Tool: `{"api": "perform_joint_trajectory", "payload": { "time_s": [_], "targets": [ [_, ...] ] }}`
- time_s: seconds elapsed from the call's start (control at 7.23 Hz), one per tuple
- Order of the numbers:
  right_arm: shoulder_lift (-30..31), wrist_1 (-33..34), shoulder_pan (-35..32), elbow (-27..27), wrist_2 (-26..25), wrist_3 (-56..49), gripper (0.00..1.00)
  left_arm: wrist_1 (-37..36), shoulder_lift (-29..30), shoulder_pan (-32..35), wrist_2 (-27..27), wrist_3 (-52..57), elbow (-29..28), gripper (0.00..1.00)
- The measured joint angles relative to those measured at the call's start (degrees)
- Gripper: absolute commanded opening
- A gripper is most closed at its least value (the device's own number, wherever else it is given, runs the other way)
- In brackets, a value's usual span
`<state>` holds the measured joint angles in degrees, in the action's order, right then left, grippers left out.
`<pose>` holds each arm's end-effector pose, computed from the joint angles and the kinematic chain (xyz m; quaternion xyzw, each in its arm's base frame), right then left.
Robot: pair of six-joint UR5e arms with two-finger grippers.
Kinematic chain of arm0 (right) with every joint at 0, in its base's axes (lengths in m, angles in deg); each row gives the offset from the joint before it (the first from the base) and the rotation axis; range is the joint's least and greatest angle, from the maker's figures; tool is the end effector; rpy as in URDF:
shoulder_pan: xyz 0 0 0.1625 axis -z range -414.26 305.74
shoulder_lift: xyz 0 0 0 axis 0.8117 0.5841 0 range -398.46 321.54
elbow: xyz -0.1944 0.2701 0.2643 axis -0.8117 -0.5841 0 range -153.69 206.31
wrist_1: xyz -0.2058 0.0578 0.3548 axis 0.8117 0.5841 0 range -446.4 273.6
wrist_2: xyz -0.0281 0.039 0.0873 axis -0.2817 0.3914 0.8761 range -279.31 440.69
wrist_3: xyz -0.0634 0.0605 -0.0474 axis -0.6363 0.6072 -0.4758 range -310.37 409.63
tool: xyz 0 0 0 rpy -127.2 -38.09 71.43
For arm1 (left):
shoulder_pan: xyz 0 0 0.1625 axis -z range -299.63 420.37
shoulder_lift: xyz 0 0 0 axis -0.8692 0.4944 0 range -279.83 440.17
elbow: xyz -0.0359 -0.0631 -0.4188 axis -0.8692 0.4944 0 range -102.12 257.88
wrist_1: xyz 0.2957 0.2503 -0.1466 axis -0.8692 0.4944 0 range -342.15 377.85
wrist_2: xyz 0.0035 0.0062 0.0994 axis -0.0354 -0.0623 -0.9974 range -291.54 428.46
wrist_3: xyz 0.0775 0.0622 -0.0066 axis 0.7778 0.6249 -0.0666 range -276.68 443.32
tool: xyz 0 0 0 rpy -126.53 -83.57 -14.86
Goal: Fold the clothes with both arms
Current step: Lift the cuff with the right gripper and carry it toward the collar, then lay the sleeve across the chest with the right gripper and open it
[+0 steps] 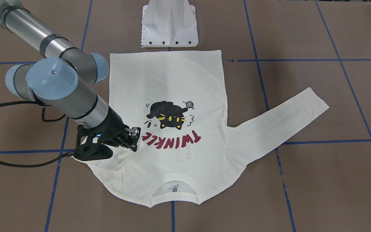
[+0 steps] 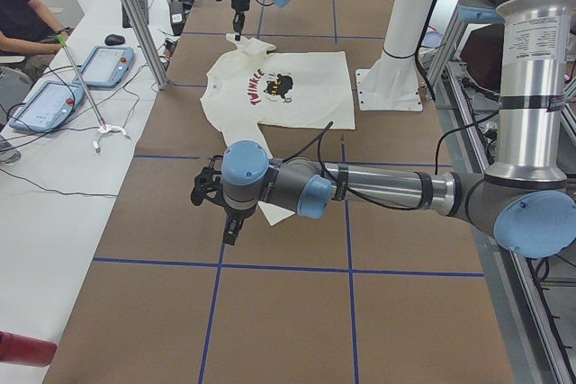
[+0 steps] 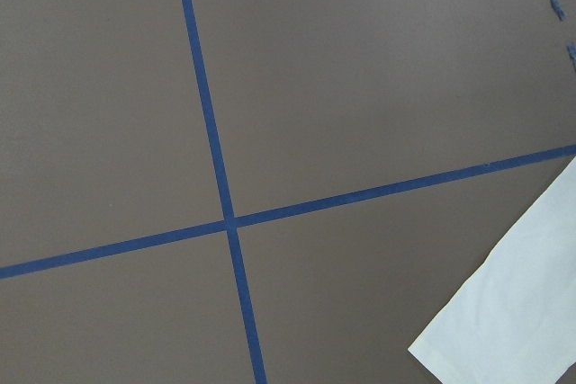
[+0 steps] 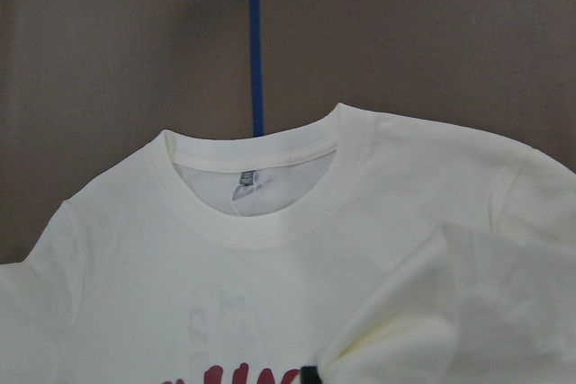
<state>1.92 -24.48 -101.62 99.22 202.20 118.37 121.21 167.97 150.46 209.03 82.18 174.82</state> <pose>-0.4668 -0.6269 0.1818 0.0801 -0.5333 0.0542 0.8404 -0.0571 -0.4889 0.5839 0.1385 0.4230 0.0577 0.8936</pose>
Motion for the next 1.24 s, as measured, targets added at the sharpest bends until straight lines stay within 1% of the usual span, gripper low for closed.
{"api": "perform_joint_trajectory", "payload": {
  "time_s": [0.14,0.41,0.69,0.97,1.24],
  "targets": [
    [-1.9,-1.3,2.7,-1.1,-3.2,0.3,0.0,0.0,0.0,0.0,0.0,0.0,0.0,1.0],
    [-3.8,-4.3,6.5,-3.0,-7.1,1.5,0.0,0.0,0.0,0.0,0.0,0.0,-0.1,1.0],
    [-7.6,-6.6,7.9,-9.0,-10.1,1.9,0.0,0.0,0.0,0.0,0.0,0.0,-0.2,1.0],
    [-11.4,-9.5,9.0,-14.0,-12.3,2.3,0.0,0.0,0.0,0.0,0.0,0.0,-0.2,1.0],
    [-12.7,-15.3,10.2,-17.5,-13.7,4.0,0.0,0.0,0.0,0.0,0.0,-0.1,-0.2,1.0]
  ]
}}
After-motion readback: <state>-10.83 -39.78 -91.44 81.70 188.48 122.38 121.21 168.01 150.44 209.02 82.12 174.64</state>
